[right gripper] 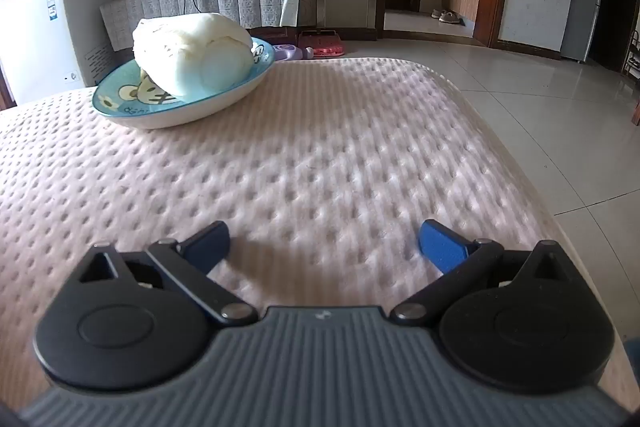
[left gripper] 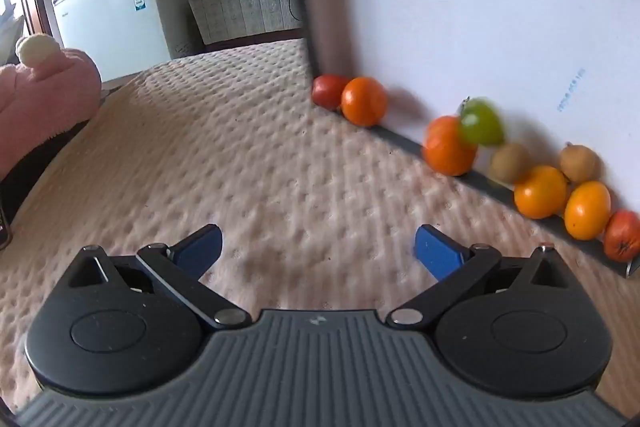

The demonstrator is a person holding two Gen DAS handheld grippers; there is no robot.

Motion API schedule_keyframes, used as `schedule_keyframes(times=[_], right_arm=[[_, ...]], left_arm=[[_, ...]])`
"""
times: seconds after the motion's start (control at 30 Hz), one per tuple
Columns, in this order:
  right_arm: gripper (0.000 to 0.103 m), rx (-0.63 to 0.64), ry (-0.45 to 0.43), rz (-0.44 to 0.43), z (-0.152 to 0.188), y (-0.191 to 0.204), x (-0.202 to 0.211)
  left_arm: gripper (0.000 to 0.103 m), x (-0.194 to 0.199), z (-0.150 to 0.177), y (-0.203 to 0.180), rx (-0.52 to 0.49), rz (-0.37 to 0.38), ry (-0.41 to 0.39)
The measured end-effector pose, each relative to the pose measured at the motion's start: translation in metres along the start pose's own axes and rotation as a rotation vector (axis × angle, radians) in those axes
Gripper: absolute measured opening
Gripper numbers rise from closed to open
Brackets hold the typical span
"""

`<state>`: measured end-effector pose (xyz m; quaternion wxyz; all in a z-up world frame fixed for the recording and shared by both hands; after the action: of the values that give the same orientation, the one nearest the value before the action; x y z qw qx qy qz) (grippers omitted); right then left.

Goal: Organize fruits

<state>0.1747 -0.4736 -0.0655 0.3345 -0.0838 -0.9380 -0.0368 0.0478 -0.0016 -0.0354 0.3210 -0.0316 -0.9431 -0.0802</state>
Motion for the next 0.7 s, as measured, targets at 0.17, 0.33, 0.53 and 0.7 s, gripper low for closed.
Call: schedule_keyframes(times=[0.17, 0.33, 0.53, 0.7], right_arm=[[0.103, -0.003, 0.002, -0.002, 0.0, 0.0, 0.0], [0.103, -0.001, 0.0, -0.001, 0.0, 0.0, 0.0], [0.103, -0.016, -0.002, 0.0, 0.0, -0.003, 0.001], [0.103, -0.01, -0.001, 0.005, 0.0, -0.003, -0.002]], left_arm=[[0.103, -0.01, -0.001, 0.005, 0.016, 0.01, 0.033], [0.103, -0.011, 0.0, 0.007, 0.033, 0.028, 0.038], [0.103, -0.013, 0.001, 0.01, 0.077, 0.059, 0.057], [0.103, -0.009, 0.003, 0.017, 0.114, 0.091, 0.06]])
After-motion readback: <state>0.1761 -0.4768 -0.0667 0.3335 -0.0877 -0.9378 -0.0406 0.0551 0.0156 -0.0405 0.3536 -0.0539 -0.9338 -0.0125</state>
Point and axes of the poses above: each gripper's, at about its wrist camera, not at the fingertips, and x roughly against the way its jaws point, y to its left, z to its underside, the point moved 6 cm from there along -x, roughly the way its jaws point, and after that the axes turned 1 degree about y, right-handed, at the moved point
